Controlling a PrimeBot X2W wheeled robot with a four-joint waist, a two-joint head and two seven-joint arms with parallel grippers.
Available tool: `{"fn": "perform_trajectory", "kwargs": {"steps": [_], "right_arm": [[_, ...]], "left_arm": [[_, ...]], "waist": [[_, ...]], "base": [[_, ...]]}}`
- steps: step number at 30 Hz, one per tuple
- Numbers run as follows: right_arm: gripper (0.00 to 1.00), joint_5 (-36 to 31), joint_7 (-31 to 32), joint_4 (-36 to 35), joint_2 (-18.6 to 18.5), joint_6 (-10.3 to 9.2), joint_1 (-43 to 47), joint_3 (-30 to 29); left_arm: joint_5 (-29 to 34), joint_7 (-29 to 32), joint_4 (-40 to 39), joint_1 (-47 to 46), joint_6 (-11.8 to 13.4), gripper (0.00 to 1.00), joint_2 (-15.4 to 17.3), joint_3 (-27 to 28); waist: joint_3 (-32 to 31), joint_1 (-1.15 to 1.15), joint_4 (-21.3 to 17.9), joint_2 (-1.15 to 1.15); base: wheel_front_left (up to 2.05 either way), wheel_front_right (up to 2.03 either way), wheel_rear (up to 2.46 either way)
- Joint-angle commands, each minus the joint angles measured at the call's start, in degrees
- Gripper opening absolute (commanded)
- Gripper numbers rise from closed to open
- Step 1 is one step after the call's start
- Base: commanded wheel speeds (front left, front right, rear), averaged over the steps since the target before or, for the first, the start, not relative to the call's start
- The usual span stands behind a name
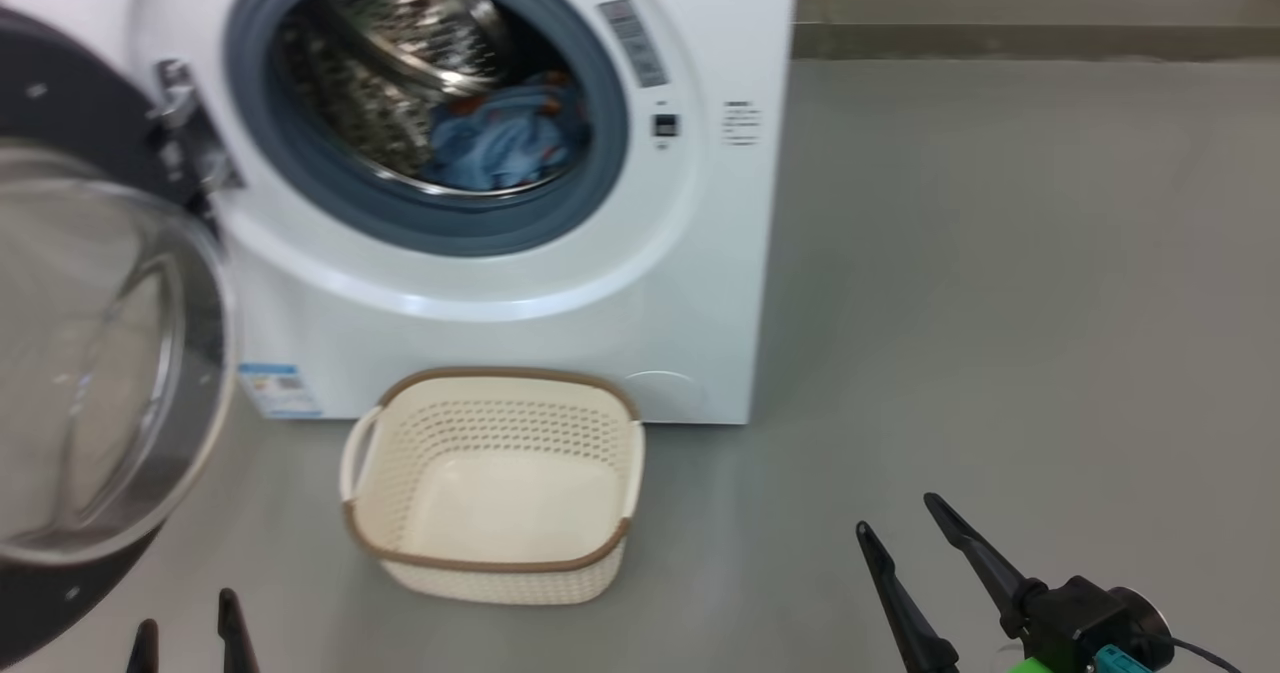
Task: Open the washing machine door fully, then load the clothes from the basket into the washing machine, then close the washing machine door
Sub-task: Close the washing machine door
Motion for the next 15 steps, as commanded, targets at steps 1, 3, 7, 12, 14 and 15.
{"fn": "perform_trajectory", "kwargs": {"steps": [1, 3, 7, 12, 14, 15], "right_arm": [[1.00, 0.01, -0.70, -1.34, -0.13, 0.09, -0.34, 1.70], [1.00, -0.12, -0.81, -1.31, 0.06, 0.09, -0.32, 1.92], [1.00, 0.08, -1.03, -1.09, 0.55, 0.09, -0.58, 2.54], [1.00, -0.03, -1.27, -0.74, 0.83, 0.09, -1.00, 3.77], [1.00, -0.01, -1.38, -0.47, 0.97, 0.09, -1.09, 4.27], [1.00, -0.01, -1.44, -0.37, 1.09, 0.09, -1.15, 4.55]], "left_arm": [[-0.01, 0.13, -1.83, -0.83, 0.22, 1.00, 1.63, 2.15], [0.02, 0.31, -2.14, -0.56, 0.36, 1.00, 1.84, 2.18], [-0.10, 0.94, -2.57, -0.45, 0.26, 1.00, 2.64, 2.33], [-0.09, 1.30, -2.93, -0.48, 0.47, 1.00, 3.02, 2.35], [-0.10, 1.59, -3.07, -0.49, 0.52, 1.00, 3.26, 2.34], [-0.17, 1.66, -3.15, -0.42, 0.59, 1.00, 3.36, 2.45]], "waist": [[0.25, 0.00, 5.81, 0.00], [0.21, 0.00, 8.12, 0.00], [0.04, 0.00, 12.32, 0.00], [-0.47, 0.00, 15.93, 0.00], [-0.82, 0.00, 17.56, 0.00], [-0.85, 0.00, 18.21, 0.00]], "base": [[0.00, 0.00, 0.00], [0.00, 0.00, 0.00], [0.00, 0.00, 0.00], [0.00, 0.00, 0.00], [0.00, 0.00, 0.00], [0.00, 0.00, 0.00]]}}
